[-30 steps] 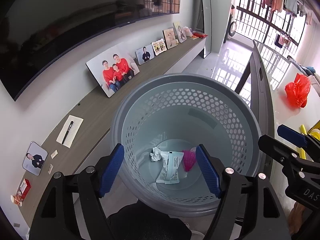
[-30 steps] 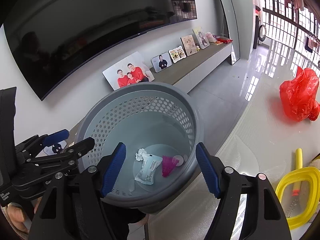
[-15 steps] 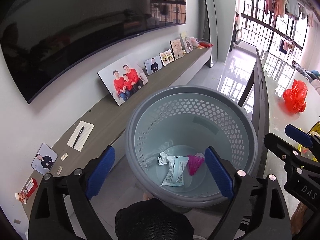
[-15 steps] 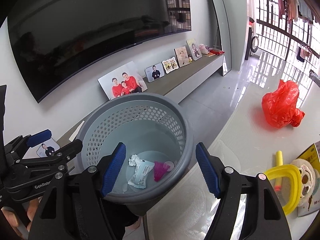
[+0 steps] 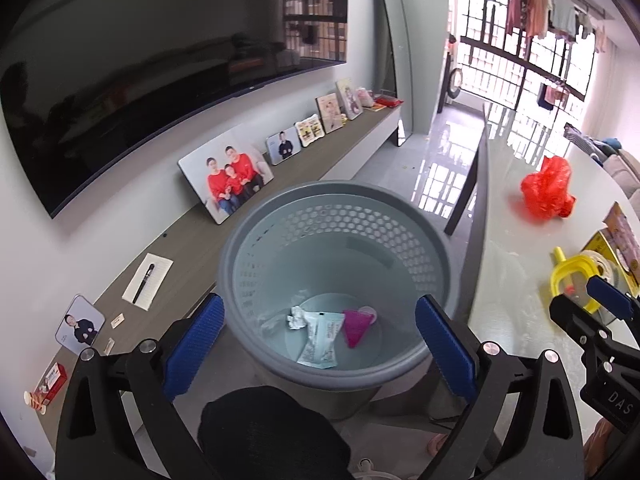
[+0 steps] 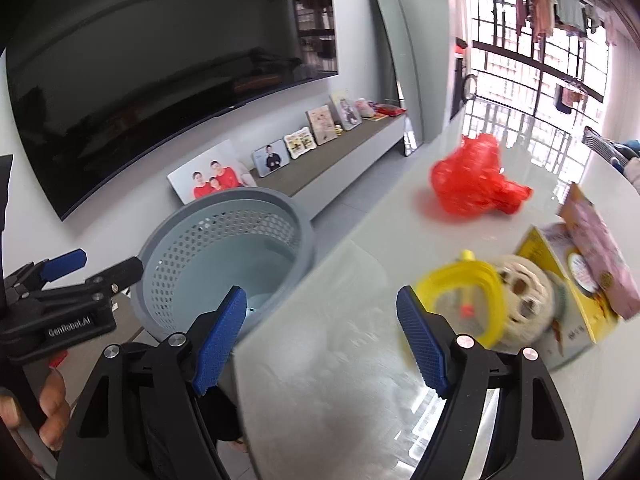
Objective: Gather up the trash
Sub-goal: 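Move both tools back from the wastebasket toward the table items, then grasp the pink wipes packet with the right tool and lift it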
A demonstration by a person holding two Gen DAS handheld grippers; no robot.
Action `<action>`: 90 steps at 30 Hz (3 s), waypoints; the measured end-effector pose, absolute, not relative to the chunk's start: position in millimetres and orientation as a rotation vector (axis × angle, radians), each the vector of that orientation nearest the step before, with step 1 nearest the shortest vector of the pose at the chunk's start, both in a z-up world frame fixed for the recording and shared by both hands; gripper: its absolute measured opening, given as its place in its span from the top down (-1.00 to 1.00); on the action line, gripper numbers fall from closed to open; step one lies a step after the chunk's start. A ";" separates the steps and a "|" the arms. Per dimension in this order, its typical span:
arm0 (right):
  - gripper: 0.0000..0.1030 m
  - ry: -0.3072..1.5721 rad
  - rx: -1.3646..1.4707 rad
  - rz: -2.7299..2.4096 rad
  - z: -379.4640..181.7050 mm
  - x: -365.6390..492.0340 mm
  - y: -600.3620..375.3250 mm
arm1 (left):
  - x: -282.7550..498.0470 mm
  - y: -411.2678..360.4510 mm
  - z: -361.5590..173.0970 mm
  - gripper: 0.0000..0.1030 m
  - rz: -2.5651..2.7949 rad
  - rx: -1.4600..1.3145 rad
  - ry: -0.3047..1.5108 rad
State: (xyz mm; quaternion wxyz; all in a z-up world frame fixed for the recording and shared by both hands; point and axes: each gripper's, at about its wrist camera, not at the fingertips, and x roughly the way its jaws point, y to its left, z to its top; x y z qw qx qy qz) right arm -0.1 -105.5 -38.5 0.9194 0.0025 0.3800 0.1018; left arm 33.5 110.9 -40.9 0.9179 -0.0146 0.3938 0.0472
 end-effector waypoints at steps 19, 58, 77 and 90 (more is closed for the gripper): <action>-0.44 0.662 0.035 -0.090 -6.8 -46.1 -264.7 | 38.2 -14.9 -43.9 -0.87 -0.076 0.042 0.817; 0.06 0.748 -0.123 -0.102 -46.1 46.3 -296.7 | 47.3 -48.4 -46.4 -0.87 -0.067 0.085 0.850; 0.54 0.696 -0.073 -0.061 -28.1 14.2 -296.0 | 43.2 -62.4 -46.0 -0.87 -0.106 0.093 0.850; 0.54 0.689 -0.017 -0.077 -32.7 -25.3 -304.7 | 53.5 -102.8 -53.9 -0.87 -0.184 0.090 0.875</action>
